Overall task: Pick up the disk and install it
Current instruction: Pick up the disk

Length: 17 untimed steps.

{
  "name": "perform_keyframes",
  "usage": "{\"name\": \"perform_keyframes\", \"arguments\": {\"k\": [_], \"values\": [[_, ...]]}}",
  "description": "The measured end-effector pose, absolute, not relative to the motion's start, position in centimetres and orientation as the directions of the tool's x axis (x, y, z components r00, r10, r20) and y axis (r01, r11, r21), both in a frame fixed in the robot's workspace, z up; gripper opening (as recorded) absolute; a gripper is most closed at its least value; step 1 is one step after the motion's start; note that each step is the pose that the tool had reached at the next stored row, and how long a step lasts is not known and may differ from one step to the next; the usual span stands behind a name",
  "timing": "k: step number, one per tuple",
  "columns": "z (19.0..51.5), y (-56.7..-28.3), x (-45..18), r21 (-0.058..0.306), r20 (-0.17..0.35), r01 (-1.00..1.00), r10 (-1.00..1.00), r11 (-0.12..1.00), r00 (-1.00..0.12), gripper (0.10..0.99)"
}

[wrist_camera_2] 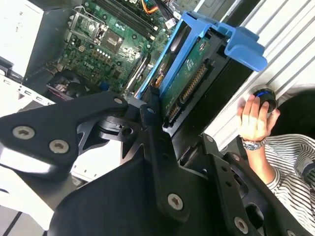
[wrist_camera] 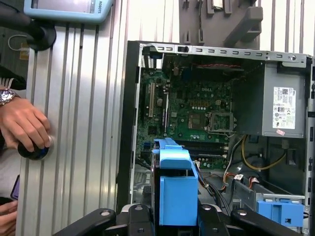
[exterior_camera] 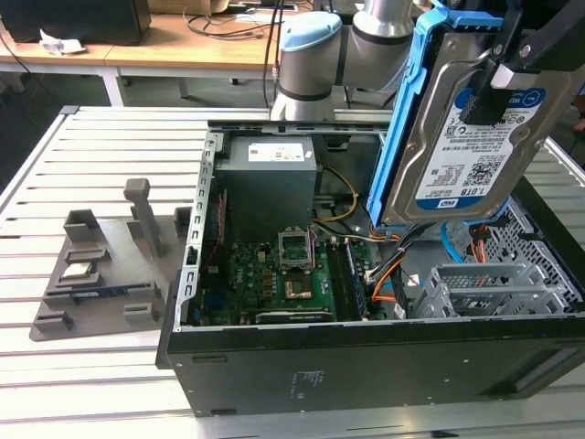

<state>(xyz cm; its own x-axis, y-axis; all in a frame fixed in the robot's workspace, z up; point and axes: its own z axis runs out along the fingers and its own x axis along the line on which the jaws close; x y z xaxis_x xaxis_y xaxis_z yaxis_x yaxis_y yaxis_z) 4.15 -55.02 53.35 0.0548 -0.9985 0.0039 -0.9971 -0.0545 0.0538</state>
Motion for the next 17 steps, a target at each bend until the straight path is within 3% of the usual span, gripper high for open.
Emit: {"name": "perform_keyframes", "arguments": {"k": [6,17], "values": [[52.8,-55.0,4.3,0.053,-0.021,-0.998,-0.999,0.035,-0.036,0.361],[52.1,-55.0,5.2,0.055,-0.020,-0.998,-0.999,0.037,-0.038,0.361]]}}
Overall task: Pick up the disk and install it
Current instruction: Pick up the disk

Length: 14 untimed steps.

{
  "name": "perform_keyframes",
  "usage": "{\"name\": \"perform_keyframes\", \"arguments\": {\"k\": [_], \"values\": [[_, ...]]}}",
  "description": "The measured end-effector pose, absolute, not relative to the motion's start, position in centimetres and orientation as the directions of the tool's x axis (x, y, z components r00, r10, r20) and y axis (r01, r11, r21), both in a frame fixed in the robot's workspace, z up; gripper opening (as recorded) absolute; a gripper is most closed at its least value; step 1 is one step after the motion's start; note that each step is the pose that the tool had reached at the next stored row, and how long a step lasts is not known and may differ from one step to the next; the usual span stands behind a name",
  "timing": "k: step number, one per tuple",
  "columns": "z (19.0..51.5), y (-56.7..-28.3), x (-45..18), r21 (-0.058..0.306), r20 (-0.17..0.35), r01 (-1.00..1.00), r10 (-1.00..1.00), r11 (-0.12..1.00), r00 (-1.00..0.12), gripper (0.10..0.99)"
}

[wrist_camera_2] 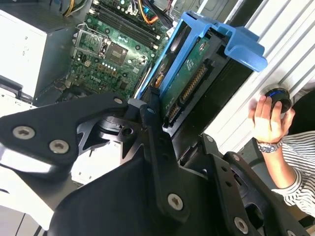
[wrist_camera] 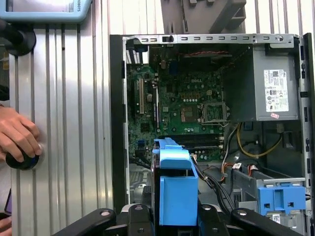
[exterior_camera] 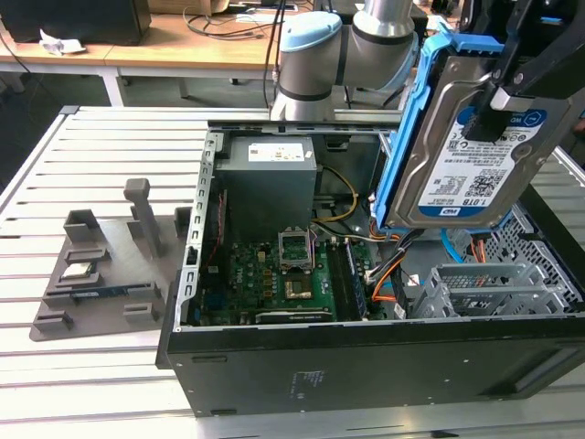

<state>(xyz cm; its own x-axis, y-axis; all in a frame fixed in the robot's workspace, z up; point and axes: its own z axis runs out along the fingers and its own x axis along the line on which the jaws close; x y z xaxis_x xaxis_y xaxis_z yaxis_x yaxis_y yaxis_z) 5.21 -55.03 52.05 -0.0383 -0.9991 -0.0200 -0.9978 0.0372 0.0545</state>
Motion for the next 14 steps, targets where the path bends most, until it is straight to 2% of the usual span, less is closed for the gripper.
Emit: {"name": "perform_keyframes", "arguments": {"k": [14], "values": [[51.46,-55.04,5.78,0.055,-0.020,-0.998,-0.999,0.037,-0.038,0.361]]}}
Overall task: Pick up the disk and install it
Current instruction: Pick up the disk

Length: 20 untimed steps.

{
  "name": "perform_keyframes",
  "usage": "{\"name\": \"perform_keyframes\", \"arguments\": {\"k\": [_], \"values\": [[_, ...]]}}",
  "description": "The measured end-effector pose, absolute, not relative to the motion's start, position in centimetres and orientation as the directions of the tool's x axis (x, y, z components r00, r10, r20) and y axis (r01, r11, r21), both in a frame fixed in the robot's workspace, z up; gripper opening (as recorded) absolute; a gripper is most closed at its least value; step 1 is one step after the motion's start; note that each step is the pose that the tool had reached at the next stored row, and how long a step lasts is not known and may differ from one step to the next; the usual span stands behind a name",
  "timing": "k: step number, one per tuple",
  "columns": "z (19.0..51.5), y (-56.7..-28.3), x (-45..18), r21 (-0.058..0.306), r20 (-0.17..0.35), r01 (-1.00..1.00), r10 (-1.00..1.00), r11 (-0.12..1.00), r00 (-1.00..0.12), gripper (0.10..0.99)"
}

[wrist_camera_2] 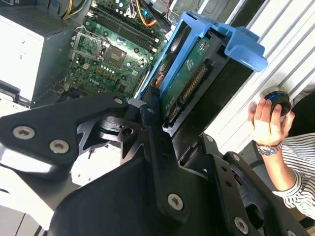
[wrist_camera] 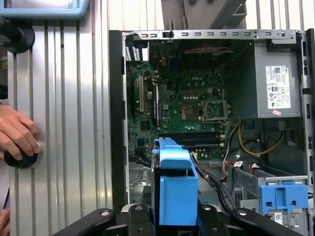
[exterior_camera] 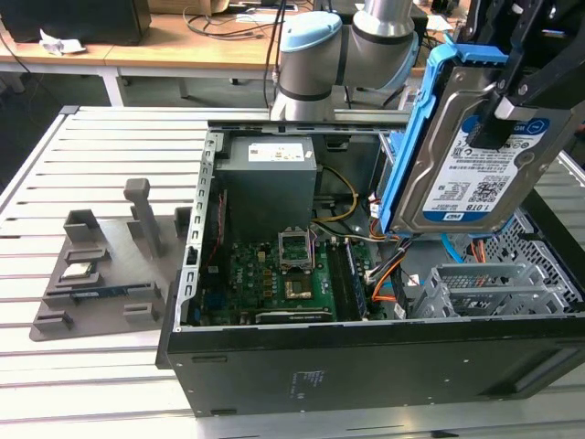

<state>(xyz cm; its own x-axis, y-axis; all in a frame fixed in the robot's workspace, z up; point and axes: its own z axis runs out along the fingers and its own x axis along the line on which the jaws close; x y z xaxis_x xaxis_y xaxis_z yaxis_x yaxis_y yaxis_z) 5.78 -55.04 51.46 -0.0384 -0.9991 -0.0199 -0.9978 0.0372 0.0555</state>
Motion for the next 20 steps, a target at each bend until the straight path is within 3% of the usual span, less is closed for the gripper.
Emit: {"name": "perform_keyframes", "arguments": {"k": [20], "values": [[48.7,-55.0,8.0,0.061,-0.017,-0.997,-0.999,0.037,-0.038,0.361]]}}
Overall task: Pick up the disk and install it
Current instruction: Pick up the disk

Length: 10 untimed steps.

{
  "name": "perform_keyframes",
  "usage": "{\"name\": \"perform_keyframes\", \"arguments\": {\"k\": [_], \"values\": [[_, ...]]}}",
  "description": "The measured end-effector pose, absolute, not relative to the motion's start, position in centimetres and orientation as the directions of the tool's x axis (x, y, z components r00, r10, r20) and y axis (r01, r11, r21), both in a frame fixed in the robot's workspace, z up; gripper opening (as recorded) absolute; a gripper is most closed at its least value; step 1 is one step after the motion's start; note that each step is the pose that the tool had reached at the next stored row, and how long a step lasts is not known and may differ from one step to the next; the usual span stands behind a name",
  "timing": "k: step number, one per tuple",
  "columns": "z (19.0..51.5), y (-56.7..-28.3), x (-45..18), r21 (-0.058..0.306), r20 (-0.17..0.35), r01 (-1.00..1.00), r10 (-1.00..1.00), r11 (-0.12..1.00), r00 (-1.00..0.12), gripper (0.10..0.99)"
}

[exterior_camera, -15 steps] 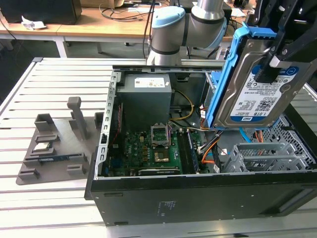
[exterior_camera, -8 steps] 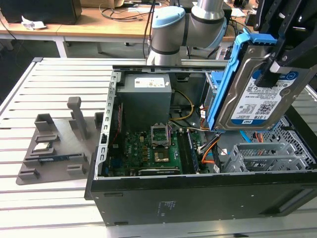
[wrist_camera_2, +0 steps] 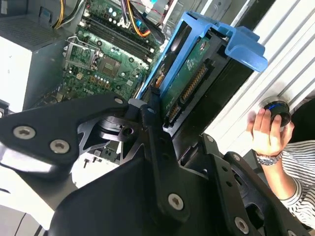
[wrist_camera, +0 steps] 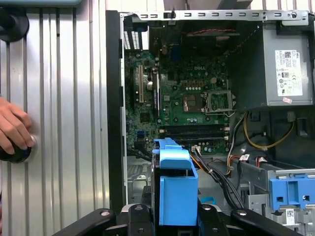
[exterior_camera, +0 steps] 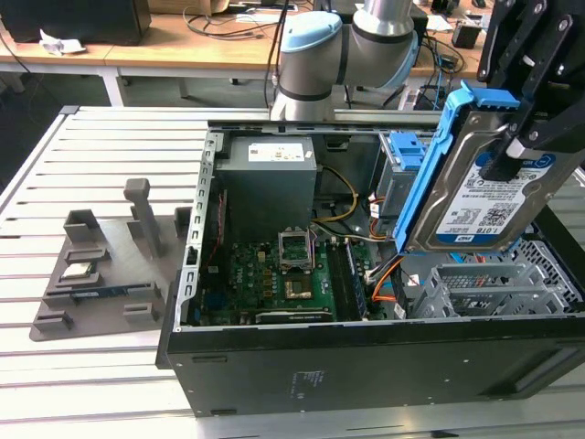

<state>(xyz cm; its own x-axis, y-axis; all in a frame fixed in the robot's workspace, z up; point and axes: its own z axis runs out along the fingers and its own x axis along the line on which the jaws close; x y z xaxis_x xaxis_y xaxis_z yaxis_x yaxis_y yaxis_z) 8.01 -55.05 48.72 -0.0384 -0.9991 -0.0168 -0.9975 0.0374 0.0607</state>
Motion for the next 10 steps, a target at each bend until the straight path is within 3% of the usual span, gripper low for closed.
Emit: {"name": "perform_keyframes", "arguments": {"k": [10], "values": [[47.8,-55.0,12.4,0.073,-0.006,-0.997,-0.999,0.038,-0.039,0.361]]}}
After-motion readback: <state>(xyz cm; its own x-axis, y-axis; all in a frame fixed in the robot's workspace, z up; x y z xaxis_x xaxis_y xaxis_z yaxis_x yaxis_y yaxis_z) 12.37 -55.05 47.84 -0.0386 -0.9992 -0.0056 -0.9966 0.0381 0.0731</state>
